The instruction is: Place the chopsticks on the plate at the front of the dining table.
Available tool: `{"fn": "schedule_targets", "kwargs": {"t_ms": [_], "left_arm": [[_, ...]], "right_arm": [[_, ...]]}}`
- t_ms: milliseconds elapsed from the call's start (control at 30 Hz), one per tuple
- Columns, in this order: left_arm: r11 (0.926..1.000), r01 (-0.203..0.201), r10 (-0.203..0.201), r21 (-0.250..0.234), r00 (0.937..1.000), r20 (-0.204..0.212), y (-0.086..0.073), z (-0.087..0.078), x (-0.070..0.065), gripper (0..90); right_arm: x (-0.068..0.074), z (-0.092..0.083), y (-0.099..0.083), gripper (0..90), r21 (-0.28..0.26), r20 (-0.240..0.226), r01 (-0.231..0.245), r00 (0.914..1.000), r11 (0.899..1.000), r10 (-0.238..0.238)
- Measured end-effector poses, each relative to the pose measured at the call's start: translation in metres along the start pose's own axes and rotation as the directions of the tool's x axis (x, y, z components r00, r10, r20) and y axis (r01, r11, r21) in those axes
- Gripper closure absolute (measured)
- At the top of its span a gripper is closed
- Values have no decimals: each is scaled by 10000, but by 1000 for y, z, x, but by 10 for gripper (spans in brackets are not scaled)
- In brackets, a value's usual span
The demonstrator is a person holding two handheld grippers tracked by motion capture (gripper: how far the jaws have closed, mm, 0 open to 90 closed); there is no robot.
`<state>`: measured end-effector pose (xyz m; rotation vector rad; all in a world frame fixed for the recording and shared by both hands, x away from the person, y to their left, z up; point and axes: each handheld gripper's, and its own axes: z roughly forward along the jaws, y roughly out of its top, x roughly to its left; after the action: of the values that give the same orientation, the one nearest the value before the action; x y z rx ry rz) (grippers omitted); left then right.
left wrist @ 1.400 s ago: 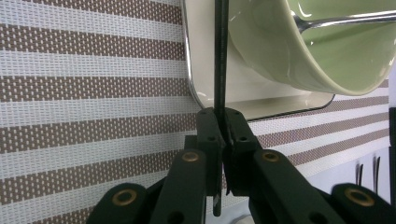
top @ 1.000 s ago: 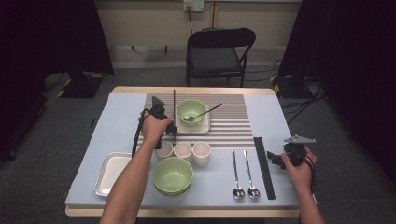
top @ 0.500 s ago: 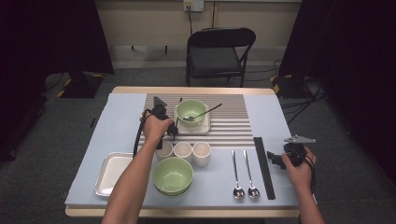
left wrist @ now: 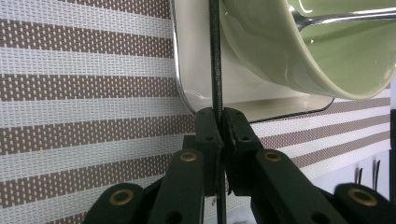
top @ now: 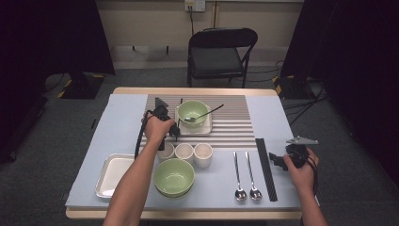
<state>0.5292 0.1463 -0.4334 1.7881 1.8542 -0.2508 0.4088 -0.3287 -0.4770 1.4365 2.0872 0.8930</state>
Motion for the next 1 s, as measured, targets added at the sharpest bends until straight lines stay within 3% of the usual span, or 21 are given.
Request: {"fn": "schedule_targets", "kwargs": {"t_ms": [200, 233, 300, 333, 467, 600, 700, 1000], "left_arm": [[9996, -224, 226, 141, 9997, -91, 1, 0, 1, 859], [9993, 299, -301, -239, 9995, -58, 0, 2, -2, 858], [10000, -43, 43, 34, 10000, -10, 1, 1, 0, 855], [9998, 169, -169, -125, 9999, -18, 1, 2, -1, 854], [9993, 279, -278, -240, 9996, 22, 1, 3, -3, 847], [10000, -67, 67, -74, 10000, -9, 0, 2, -3, 813], [9999, 86, -86, -127, 10000, -10, 0, 3, -4, 816], [9999, 5, -7, -166, 10000, -78, 0, 2, -3, 845]], "right_arm": [[0, 0, 0, 176, 4, -7, 5, 10000, 10000, -5], [0, 0, 0, 176, -13, 1, 20, 10000, 10000, -20], [0, 0, 0, 176, -4, -7, -10, 10000, 10000, 10], [0, 0, 0, 176, 0, -5, -6, 10000, 10000, 6], [0, 0, 0, 176, -4, -18, 0, 10000, 10000, 0], [0, 0, 0, 176, -10, -18, 17, 10000, 10000, -17], [0, 0, 0, 176, -2, -17, 11, 10000, 10000, -11], [0, 0, 0, 176, -1, -25, -7, 10000, 10000, 7]]}}
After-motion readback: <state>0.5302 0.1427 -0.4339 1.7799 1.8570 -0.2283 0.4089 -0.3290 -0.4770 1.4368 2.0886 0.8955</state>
